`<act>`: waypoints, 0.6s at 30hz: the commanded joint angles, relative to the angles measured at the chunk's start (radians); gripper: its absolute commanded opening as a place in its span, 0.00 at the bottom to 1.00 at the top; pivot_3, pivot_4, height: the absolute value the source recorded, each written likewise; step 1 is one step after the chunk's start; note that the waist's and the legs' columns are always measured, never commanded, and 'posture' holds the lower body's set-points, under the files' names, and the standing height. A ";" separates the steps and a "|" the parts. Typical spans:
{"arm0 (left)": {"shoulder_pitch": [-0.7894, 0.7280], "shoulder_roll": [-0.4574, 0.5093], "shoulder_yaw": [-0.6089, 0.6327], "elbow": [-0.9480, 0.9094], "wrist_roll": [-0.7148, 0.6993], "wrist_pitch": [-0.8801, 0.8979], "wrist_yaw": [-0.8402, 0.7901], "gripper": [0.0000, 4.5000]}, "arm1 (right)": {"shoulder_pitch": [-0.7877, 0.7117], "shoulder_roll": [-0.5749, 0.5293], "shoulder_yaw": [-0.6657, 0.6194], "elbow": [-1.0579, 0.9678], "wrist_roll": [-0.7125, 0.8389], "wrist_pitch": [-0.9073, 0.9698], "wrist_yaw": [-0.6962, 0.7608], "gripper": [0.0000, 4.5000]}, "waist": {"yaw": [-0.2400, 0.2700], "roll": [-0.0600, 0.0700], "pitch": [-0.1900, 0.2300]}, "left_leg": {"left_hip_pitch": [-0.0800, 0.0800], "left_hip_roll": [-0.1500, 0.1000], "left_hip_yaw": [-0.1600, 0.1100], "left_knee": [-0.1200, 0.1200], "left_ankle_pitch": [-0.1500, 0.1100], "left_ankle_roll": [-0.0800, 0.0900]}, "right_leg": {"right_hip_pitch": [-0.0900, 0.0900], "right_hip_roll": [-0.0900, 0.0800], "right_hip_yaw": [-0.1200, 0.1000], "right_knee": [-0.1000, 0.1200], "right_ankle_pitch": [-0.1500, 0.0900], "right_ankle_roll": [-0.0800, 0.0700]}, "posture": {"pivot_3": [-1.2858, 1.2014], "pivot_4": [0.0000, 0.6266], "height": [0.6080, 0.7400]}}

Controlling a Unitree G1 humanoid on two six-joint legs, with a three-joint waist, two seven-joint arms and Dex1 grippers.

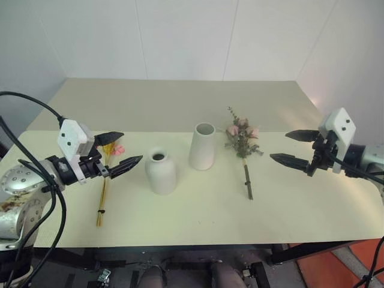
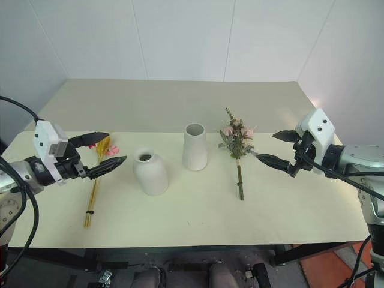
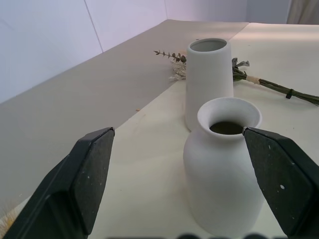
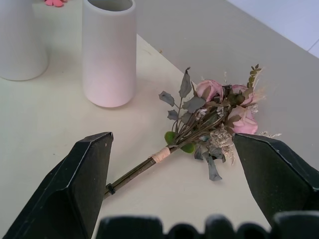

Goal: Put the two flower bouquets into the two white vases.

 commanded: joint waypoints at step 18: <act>-0.034 0.019 0.020 0.004 -0.009 -0.014 -0.028 1.00 | 0.004 0.012 -0.047 -0.048 0.020 0.007 -0.021 1.00 | 0.000 0.000 0.000 | 0.000 0.000 0.000 0.000 0.000 0.000 | 0.000 0.000 0.000 0.000 0.000 0.000 | 0.52 0.24 1.00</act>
